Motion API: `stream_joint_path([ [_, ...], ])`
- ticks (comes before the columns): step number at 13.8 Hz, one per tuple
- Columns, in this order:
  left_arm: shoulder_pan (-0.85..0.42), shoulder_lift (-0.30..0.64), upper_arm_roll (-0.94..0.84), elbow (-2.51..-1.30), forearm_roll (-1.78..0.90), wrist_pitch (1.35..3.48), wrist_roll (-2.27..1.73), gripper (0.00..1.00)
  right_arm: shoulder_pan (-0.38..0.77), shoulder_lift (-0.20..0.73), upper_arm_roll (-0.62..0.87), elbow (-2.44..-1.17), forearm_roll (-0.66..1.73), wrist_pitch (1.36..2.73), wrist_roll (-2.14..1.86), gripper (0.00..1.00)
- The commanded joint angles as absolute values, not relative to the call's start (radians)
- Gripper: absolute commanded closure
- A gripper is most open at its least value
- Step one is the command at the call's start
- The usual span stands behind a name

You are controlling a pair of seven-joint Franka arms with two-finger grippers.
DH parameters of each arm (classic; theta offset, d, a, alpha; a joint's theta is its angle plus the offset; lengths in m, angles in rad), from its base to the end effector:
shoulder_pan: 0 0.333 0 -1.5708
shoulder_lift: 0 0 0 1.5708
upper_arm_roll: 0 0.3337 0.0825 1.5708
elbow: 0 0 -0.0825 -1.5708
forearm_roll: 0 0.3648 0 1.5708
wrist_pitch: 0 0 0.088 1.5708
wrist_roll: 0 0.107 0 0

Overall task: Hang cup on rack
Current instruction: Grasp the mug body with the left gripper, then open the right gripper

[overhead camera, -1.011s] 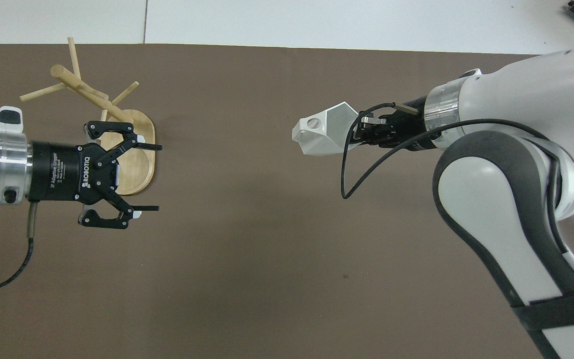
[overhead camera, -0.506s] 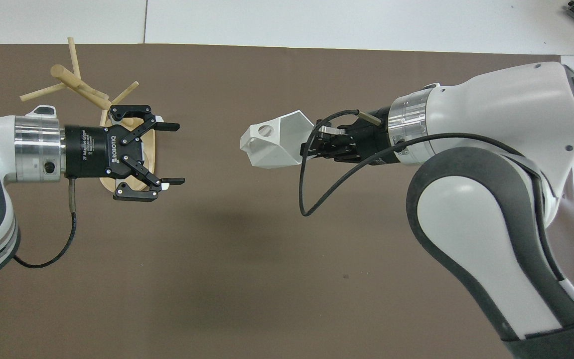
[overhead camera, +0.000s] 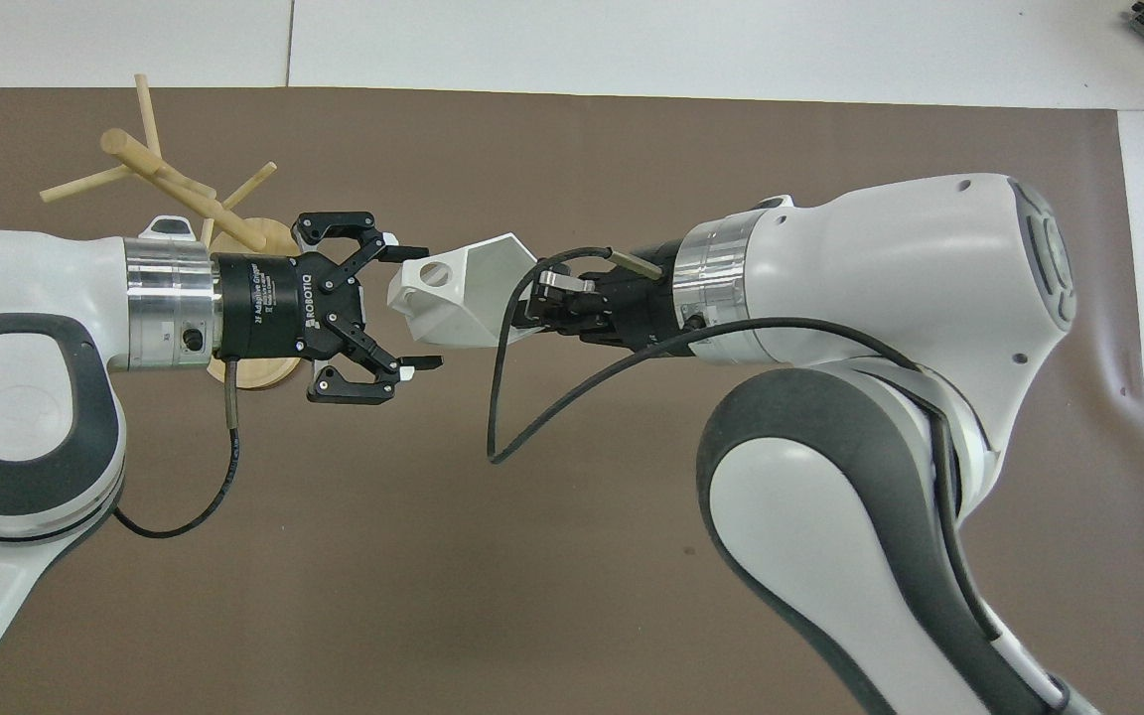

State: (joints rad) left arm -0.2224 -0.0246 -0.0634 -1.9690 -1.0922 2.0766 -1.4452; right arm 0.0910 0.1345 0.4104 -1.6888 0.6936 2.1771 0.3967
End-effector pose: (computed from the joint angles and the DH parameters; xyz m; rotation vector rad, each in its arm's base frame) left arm 0.5200 -0.2003 0.5433 1.5370 1.6916 -0.8316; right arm 0.5391 0.3052 0.5877 -2.3623 0.2502 -0.0146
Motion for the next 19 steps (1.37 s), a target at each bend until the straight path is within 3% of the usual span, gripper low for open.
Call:
stream_joint_path([
  [1, -0.250, -0.028, -0.054, -1.979, -1.115, 2.102, -1.457, 0.00, 0.083, 0.117, 0.416, -1.707, 0.719, 2.191, 0.402, 1.00],
  [7, -0.253, -0.031, -0.052, -1.987, -1.109, 2.102, -1.451, 0.01, 0.083, 0.117, 0.416, -1.707, 0.719, 2.184, 0.400, 1.00],
  [8, -0.255, -0.032, -0.052, -1.993, -1.109, 2.102, -1.450, 0.33, 0.081, 0.117, 0.416, -1.707, 0.719, 2.184, 0.400, 1.00],
  [9, -0.255, -0.032, -0.052, -1.993, -1.109, 2.097, -1.445, 0.76, 0.081, 0.117, 0.416, -1.707, 0.719, 2.184, 0.400, 1.00],
  [10, -0.255, -0.032, -0.052, -1.993, -1.108, 2.091, -1.439, 1.00, 0.081, 0.117, 0.416, -1.707, 0.718, 2.184, 0.400, 1.00],
  [14, -0.247, -0.035, -0.052, -1.994, -1.106, 2.076, -1.417, 1.00, 0.081, 0.118, 0.416, -1.707, 0.718, 2.183, 0.400, 1.00],
  [19, -0.238, -0.037, -0.051, -1.994, -1.106, 2.065, -1.428, 1.00, 0.080, 0.118, 0.414, -1.707, 0.703, 2.183, 0.397, 0.10],
])
